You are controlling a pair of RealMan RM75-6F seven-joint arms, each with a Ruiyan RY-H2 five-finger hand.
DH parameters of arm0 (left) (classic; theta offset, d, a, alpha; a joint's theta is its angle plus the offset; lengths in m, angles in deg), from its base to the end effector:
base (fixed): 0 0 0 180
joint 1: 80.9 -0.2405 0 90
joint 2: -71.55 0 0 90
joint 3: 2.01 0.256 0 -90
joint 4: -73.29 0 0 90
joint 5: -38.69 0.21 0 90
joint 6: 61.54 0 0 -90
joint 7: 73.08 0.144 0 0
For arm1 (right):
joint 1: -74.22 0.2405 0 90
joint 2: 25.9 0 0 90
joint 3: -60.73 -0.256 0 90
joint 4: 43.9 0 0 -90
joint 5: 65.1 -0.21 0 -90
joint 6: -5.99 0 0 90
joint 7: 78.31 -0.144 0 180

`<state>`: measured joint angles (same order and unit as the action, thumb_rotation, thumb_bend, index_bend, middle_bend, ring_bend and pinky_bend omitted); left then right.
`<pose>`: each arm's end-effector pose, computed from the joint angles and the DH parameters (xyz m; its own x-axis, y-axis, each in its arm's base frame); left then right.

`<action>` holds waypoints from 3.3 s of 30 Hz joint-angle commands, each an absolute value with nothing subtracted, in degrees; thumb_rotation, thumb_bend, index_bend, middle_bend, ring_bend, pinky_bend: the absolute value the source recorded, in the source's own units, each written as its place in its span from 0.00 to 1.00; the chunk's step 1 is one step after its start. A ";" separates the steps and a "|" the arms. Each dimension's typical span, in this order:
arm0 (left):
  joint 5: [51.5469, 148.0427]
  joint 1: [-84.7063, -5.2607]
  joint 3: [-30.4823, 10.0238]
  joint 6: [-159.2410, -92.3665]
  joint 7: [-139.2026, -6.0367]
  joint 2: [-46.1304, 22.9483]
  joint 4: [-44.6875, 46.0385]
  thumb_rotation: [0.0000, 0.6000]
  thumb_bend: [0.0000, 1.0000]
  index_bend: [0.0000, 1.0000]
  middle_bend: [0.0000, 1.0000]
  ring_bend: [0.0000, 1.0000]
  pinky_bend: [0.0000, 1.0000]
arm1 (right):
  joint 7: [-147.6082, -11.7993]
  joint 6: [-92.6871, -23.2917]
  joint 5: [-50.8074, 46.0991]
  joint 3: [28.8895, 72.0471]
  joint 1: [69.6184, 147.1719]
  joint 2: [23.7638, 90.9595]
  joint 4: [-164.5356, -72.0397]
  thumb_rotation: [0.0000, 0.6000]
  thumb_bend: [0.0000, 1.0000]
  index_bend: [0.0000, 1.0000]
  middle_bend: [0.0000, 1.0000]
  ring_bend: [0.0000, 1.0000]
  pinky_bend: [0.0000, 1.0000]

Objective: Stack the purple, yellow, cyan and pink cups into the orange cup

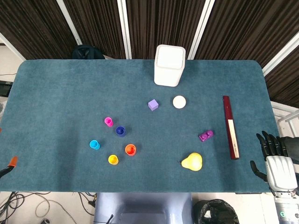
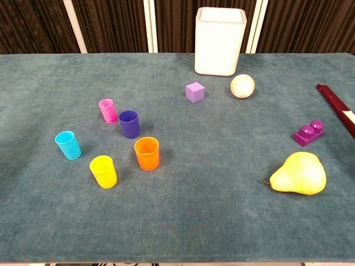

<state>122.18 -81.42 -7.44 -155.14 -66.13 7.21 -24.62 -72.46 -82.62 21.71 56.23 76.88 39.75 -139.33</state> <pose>-0.3027 0.1585 0.1779 0.4206 -0.1387 0.8966 0.9054 0.1263 -0.4052 -0.2974 -0.1740 0.1576 0.4144 0.0681 0.9075 -0.9099 0.0111 0.4147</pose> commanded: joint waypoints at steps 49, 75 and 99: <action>115.00 -55.01 -15.25 -119.13 -58.22 9.47 -35.58 1.00 0.20 0.05 0.01 0.00 0.00 | -72.52 -82.20 19.90 55.48 76.76 39.25 -139.74 1.00 0.42 0.04 0.00 0.04 0.02; 79.37 -28.65 -14.65 -108.78 -30.87 -14.09 -17.79 1.00 0.20 0.14 0.01 0.00 0.00 | -74.85 -78.78 11.90 52.12 77.90 41.67 -130.97 1.00 0.42 0.04 0.00 0.03 0.02; 80.50 -25.59 -10.77 -109.42 -32.04 -18.64 -11.41 1.00 0.23 0.30 0.03 0.00 0.00 | -74.31 -78.91 11.20 51.86 77.84 42.40 -130.65 1.00 0.42 0.04 0.00 0.04 0.02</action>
<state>80.45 -25.65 -10.84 -109.38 -32.03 -18.56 -11.44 -74.29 -78.94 11.23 51.88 77.84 42.39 -130.67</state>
